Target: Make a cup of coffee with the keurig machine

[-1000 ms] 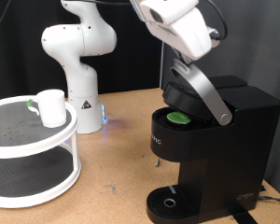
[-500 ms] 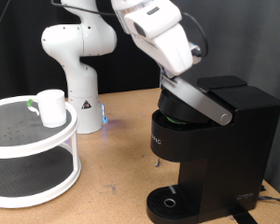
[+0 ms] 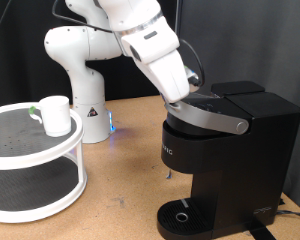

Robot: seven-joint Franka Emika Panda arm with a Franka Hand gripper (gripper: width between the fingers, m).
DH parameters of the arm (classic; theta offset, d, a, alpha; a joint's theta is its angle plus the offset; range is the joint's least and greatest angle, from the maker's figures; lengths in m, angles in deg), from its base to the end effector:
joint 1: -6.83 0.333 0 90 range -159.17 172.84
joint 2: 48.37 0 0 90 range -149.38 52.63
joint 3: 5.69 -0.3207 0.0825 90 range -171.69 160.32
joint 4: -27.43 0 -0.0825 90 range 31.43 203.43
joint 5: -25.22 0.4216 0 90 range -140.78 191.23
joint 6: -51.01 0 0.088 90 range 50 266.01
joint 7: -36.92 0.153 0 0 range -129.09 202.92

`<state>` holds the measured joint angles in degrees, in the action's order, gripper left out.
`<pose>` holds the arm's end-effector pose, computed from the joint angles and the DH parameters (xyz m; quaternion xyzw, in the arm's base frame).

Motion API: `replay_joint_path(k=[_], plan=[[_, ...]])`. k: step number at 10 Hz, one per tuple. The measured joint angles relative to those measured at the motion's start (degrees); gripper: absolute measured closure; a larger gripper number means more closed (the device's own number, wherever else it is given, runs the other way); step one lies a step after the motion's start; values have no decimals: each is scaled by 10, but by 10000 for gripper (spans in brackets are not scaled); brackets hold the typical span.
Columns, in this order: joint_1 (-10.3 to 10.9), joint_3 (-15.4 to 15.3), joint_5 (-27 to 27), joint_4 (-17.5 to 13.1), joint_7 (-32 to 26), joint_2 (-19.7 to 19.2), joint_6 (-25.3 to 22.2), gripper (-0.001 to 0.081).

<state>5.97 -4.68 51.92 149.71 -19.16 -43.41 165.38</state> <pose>0.5532 0.0282 0.3919 -0.9115 -0.3535 -0.0790 0.1946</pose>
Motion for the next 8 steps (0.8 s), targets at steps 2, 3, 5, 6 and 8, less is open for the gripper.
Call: replay_joint_path(k=[2, 3, 5, 6, 8], plan=[[-1, 0, 0, 5, 0, -4, 9, 805], [-1, 0, 0, 7, 0, -6, 13, 805], [-2, 1, 1, 14, -1, -14, 26, 805], [-2, 1, 4, 19, -10, -23, 34, 805], [-3, 4, 15, 24, -33, -35, 48, 805]])
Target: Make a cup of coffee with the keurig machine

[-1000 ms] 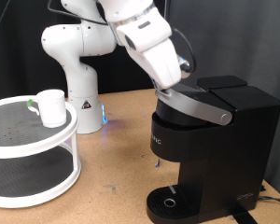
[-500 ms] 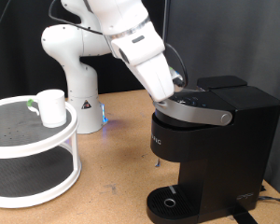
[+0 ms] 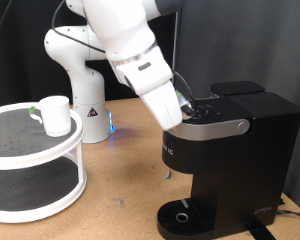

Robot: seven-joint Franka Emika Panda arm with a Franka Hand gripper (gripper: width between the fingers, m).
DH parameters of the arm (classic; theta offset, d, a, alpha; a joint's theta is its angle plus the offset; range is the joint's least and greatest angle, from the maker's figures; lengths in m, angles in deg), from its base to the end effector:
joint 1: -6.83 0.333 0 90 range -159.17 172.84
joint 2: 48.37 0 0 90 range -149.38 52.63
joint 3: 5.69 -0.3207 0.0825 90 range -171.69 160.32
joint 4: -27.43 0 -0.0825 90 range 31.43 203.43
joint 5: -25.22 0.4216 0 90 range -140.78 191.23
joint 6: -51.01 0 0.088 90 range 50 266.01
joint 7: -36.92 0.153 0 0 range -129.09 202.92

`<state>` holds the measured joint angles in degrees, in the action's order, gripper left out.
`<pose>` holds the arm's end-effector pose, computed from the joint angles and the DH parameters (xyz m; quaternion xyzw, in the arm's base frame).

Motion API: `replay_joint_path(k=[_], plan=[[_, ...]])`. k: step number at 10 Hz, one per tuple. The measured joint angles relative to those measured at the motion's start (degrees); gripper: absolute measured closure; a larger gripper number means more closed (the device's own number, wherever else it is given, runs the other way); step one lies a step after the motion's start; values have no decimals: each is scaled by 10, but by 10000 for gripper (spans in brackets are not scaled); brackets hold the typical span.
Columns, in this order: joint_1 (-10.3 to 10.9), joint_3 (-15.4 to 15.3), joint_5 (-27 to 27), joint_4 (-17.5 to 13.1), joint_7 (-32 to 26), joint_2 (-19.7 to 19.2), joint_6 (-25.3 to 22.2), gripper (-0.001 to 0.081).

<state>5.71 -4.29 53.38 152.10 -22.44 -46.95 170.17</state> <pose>0.5564 0.0184 0.3436 -0.9124 -0.3505 -0.0774 0.1965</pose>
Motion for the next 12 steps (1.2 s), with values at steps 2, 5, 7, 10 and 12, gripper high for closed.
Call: replay_joint_path(k=[2, 5, 7, 10, 12], plan=[[-1, 2, 14, 1, -14, 0, 0, 805], [-3, 5, 49, 1, -40, 2, -1, 805], [-3, 7, 67, 1, -52, 9, -6, 805], [-5, 14, 84, -8, -62, 31, -38, 805], [-5, 14, 82, -14, -58, 41, -59, 805]])
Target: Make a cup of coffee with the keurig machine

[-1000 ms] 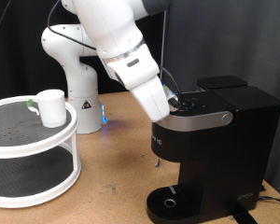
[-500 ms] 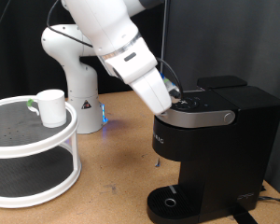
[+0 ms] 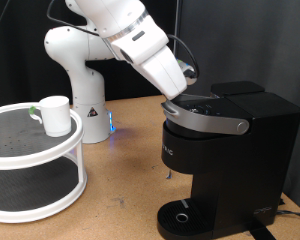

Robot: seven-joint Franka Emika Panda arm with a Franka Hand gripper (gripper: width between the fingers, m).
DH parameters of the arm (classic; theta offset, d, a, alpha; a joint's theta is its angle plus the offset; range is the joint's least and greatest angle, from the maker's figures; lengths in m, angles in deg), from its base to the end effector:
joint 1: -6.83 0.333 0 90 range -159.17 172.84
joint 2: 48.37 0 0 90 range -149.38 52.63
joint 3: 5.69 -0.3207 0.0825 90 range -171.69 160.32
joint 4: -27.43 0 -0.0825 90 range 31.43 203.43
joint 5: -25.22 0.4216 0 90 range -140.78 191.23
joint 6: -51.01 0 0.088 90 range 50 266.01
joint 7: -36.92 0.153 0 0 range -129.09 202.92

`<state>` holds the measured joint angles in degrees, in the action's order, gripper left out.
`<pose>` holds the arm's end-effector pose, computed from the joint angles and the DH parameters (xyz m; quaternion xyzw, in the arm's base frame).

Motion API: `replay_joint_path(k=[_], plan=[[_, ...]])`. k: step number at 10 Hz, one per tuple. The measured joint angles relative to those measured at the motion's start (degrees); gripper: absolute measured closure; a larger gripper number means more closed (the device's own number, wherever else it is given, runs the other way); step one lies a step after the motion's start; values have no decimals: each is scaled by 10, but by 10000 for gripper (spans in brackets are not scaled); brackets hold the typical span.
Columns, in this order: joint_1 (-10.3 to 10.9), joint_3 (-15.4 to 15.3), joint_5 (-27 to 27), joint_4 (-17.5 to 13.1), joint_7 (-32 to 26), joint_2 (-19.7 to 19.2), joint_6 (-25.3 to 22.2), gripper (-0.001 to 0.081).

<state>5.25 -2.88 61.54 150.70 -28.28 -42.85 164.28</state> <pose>0.5513 0.0203 0.3959 -0.8862 -0.3646 -0.1310 0.2542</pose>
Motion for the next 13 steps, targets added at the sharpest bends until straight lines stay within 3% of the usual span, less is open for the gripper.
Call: replay_joint_path(k=[4, 8, 13], plan=[[0, -1, -18, -6, 26, 2, -10, 805], [2, -19, -85, -1, 82, -19, 7, 805], [3, -26, -91, 3, 90, -30, 29, 805]])
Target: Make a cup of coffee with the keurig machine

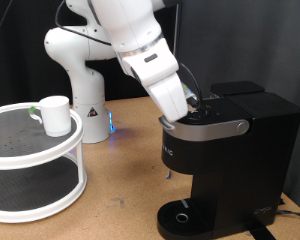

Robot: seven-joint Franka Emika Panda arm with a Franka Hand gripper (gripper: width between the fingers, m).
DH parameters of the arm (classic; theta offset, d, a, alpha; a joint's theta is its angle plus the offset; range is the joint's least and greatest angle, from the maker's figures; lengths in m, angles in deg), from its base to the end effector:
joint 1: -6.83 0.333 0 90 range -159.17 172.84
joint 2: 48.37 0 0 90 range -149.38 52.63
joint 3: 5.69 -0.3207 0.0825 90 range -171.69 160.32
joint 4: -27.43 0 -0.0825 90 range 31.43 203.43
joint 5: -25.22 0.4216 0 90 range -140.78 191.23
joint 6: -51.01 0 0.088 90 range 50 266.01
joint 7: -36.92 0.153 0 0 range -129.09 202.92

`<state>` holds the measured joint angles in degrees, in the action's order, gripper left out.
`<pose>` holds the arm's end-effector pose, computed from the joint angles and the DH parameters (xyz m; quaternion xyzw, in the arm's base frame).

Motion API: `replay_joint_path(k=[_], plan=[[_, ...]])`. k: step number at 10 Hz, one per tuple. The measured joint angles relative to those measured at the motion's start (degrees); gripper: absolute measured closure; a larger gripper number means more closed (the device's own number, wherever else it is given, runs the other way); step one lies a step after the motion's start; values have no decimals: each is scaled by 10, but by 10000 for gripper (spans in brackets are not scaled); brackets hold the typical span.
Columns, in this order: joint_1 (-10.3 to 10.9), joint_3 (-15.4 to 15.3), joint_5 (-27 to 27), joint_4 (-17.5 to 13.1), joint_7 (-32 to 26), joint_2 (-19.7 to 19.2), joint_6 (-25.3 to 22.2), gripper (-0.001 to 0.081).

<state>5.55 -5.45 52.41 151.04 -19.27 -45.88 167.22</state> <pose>0.5533 0.0303 0.3591 -0.9144 -0.3457 -0.0631 0.2008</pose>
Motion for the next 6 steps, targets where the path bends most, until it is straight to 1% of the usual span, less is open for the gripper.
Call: replay_joint_path(k=[1, 4, 6], plan=[[0, 0, 6, 0, -5, 0, 0, 805], [-1, 2, 67, 0, -56, 5, 4, 805], [-3, 7, 84, -1, -69, 16, -1, 805]])
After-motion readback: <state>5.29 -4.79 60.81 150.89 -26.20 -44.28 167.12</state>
